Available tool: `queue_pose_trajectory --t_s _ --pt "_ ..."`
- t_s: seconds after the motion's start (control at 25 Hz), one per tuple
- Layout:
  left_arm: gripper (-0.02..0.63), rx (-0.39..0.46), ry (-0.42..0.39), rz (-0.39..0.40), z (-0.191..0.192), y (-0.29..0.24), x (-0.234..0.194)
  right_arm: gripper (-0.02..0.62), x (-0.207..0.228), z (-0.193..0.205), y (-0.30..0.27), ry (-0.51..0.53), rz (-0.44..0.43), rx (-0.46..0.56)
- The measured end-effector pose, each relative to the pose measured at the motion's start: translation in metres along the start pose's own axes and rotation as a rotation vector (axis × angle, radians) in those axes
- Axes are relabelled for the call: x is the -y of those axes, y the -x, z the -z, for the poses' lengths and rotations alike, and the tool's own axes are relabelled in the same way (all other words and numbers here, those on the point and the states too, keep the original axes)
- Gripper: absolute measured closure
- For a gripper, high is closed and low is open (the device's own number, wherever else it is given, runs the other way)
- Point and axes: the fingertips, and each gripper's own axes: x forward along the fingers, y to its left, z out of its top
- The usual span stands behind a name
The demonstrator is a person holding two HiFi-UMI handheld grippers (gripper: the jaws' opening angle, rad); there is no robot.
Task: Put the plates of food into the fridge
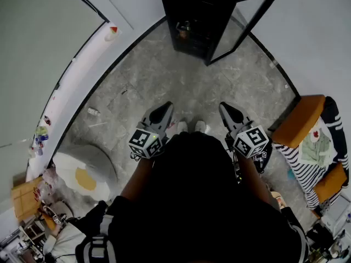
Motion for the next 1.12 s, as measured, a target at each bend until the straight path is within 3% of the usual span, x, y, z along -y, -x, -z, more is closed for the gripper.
queue_pose_trajectory --t_s 0.4,0.6,1.12 --pt "0.569 0.006 -0.011 0.005 -0.003 -0.001 -0.001 0.571 -0.015 0.004 0.0 0.045 -0.009 -0.024" --pt "0.569 0.005 -0.017 -0.007 -0.004 -0.006 0.004 0.571 -0.007 0.002 0.007 0.069 -0.009 0.0" --pt "0.569 0.002 -0.011 -0.074 -0.001 -0.019 0.027 0.571 0.031 0.009 0.025 0.014 -0.057 -0.01"
